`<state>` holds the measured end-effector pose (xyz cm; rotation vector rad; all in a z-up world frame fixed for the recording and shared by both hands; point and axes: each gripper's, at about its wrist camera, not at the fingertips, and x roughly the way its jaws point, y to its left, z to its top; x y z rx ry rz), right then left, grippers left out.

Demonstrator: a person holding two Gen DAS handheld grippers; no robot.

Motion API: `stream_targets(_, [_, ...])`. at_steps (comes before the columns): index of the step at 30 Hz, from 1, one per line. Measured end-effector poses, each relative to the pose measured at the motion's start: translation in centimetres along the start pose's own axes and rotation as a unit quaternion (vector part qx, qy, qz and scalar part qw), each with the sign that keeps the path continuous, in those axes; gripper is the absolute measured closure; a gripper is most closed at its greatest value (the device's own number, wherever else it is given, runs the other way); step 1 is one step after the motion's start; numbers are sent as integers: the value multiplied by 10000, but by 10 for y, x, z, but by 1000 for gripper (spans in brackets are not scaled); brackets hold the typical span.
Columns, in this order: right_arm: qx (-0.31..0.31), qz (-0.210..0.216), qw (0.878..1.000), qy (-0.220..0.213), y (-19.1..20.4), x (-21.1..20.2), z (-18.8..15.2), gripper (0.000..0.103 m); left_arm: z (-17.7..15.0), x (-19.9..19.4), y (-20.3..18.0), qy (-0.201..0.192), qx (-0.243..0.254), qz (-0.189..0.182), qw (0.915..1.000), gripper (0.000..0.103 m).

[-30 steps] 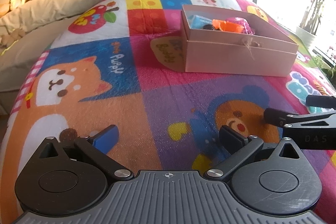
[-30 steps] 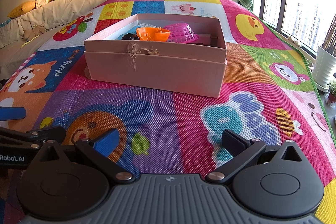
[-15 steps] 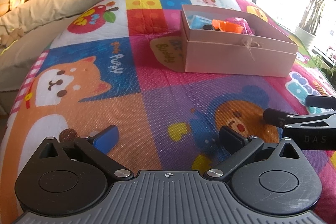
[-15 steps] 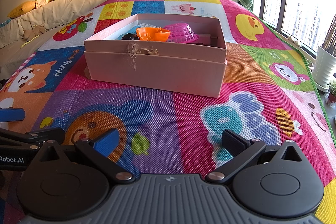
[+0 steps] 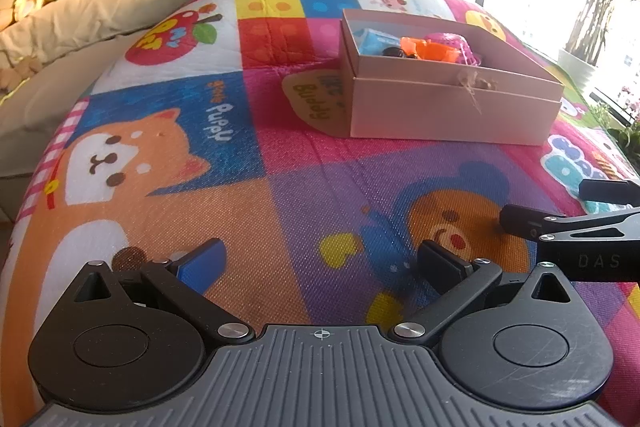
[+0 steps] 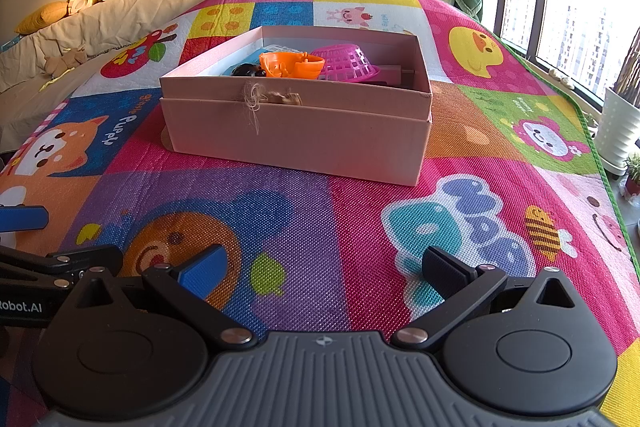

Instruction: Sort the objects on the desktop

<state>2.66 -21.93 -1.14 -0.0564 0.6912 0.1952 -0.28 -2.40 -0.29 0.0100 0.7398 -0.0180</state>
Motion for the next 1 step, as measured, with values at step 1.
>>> stream_targets(1, [1, 1, 10000, 0, 0, 0, 0, 0, 0, 0, 0, 2, 4, 1, 10000, 0])
